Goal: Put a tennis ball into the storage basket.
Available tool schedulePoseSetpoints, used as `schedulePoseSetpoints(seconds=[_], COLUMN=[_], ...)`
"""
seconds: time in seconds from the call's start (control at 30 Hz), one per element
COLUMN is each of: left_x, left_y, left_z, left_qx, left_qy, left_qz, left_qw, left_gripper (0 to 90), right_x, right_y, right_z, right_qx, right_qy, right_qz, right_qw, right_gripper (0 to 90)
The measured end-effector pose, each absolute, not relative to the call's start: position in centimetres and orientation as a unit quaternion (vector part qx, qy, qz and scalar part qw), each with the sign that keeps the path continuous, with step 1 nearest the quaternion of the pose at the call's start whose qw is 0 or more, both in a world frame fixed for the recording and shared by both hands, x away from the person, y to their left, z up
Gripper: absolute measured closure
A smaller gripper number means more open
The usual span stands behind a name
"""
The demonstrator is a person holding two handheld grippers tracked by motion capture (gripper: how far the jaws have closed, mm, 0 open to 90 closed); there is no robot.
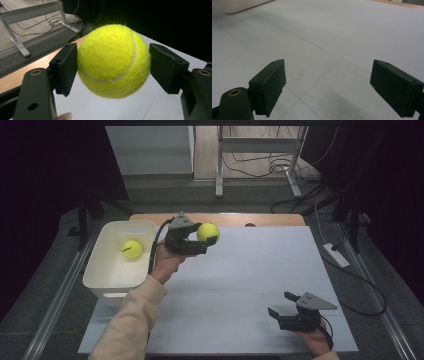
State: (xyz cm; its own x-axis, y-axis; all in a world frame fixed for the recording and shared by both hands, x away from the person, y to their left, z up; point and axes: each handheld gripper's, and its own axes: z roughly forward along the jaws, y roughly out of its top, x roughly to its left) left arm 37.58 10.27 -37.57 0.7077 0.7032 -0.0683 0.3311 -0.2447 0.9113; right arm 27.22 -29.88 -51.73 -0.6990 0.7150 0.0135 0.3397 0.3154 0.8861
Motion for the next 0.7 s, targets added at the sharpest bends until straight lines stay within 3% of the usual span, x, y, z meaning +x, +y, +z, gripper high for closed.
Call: schedulePoseSetpoints(seconds=[0.7], left_x=[36.6], left_y=[12.2], left_z=[-36.7], left_qx=[0.759], left_qy=[0.344], left_qz=[0.197], left_qw=[0.517], left_gripper=[27.5], right_x=[27.2], right_y=[-30.0], right_z=[-51.6], right_qx=[0.336], right_qy=[0.785], right_qz=[0.481], right_qw=[0.199], right_gripper=[13.5])
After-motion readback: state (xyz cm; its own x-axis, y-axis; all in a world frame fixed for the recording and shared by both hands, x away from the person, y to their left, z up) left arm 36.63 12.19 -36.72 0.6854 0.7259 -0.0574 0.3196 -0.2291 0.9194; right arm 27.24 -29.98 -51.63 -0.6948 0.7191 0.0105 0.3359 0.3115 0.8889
